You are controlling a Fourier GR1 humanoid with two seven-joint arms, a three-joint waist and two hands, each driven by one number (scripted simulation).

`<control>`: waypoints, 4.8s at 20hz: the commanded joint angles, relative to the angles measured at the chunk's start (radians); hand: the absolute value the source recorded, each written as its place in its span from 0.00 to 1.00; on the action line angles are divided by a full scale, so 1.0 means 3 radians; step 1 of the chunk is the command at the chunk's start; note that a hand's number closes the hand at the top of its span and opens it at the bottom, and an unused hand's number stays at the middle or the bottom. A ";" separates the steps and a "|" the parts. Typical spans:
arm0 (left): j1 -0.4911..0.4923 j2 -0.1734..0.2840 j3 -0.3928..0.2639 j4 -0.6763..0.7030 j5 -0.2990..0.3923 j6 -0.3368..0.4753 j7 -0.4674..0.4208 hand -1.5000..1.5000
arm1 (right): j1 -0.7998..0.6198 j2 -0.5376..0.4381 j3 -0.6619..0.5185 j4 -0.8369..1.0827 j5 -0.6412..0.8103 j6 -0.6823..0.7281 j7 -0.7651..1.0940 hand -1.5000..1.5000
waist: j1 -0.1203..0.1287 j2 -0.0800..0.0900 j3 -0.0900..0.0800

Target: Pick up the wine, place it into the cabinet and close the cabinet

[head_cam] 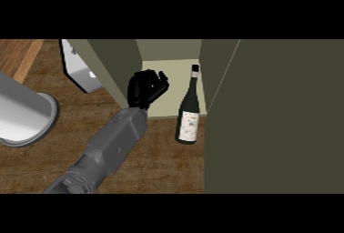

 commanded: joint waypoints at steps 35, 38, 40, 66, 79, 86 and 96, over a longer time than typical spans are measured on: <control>0.1669 0.0822 -0.0871 -0.3498 -0.0723 0.0637 0.0473 0.00 | -0.0038 0.0031 0.0090 -0.0369 0.0131 -0.0259 0.0395 0.00 | 0.0268 -0.0089 0.0007; 0.1995 0.1128 -0.0903 -0.4167 -0.0800 0.0791 0.0653 0.00 | 0.0110 -0.0015 0.0053 -0.0342 0.0030 -0.0076 0.0222 0.00 | 0.0226 -0.0075 0.0008; 0.2152 0.1165 -0.0912 -0.4512 -0.0908 0.0932 0.0734 0.00 | -0.0166 -0.0012 0.0084 -0.0272 0.0059 -0.0221 0.0404 0.00 | 0.0215 -0.0063 0.0005; 0.4484 0.2413 0.0123 -0.6578 -0.0796 0.0687 0.0563 0.00 | 0.0550 -0.0279 0.1468 -0.0899 -0.0062 0.0496 0.0897 1.00 | 0.0220 -0.0069 -0.0002; 0.5632 0.2701 0.1247 -0.6683 -0.0308 -0.0411 0.0272 0.00 | -0.0534 0.0181 0.2724 -0.0547 0.1094 -0.0543 0.1433 1.00 | 0.0263 -0.0076 -0.0002; 0.5673 0.2729 0.1604 -0.6672 -0.0099 -0.0679 0.0483 0.00 | -0.1602 0.0183 0.2811 0.0526 0.1297 -0.1403 0.1078 1.00 | 0.0270 -0.0056 0.0002; 0.5856 0.2621 0.1984 -0.6534 -0.0011 -0.1211 0.0582 0.00 | -0.2910 0.0183 0.2024 0.1700 0.0764 -0.1677 0.0935 1.00 | 0.0291 -0.0041 0.0003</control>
